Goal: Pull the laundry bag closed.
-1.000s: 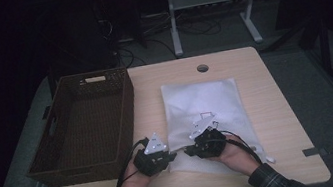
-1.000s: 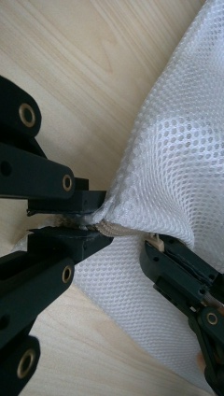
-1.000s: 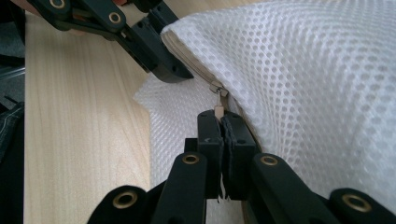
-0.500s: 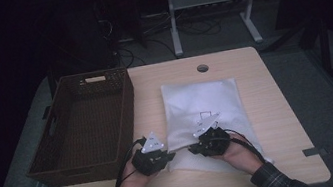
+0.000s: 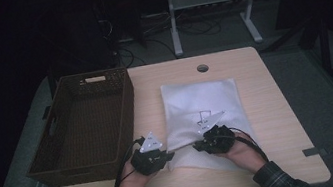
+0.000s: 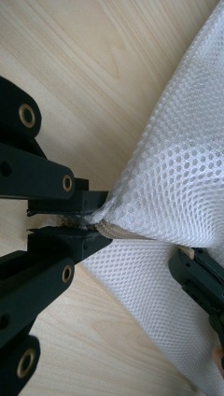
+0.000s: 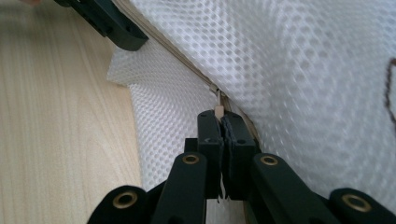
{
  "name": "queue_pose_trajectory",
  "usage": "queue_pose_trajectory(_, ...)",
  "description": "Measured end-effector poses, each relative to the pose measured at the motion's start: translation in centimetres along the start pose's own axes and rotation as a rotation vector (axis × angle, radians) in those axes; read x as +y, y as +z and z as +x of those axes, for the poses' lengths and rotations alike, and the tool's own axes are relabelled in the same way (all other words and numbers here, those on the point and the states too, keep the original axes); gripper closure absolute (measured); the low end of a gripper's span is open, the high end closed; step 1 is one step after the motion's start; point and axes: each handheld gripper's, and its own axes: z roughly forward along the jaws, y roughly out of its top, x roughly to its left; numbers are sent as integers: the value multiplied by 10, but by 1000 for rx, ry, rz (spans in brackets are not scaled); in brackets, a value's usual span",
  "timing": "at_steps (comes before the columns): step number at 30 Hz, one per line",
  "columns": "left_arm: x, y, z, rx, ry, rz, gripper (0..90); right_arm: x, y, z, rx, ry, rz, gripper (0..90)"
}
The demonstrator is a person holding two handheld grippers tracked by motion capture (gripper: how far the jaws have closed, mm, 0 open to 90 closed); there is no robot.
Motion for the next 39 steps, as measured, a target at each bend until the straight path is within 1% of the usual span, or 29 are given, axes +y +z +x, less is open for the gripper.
queue_pose_trajectory(4,0,0,0,-5,-2,-1,829,-2,-4,-2,-9,10,-4,864)
queue_pose_trajectory(7,0,0,0,-6,-4,-2,829,-4,-7,-4,-28,16,2,864)
queue_pose_trajectory(10,0,0,1,-7,-5,-3,829,-7,-11,-6,-32,25,-4,864)
queue_pose_trajectory(22,0,0,2,-4,-12,-4,829,-18,-26,-16,-70,60,-14,865)
queue_pose_trajectory(30,-1,-1,4,2,-15,-1,829,-27,-37,-23,-96,95,-22,864)
queue_pose_trajectory(31,-1,-1,4,1,-15,-1,829,-28,-38,-24,-99,92,-22,864)
queue_pose_trajectory(39,-1,-1,4,-2,-23,-6,828,-35,-45,-29,-109,114,-23,864)
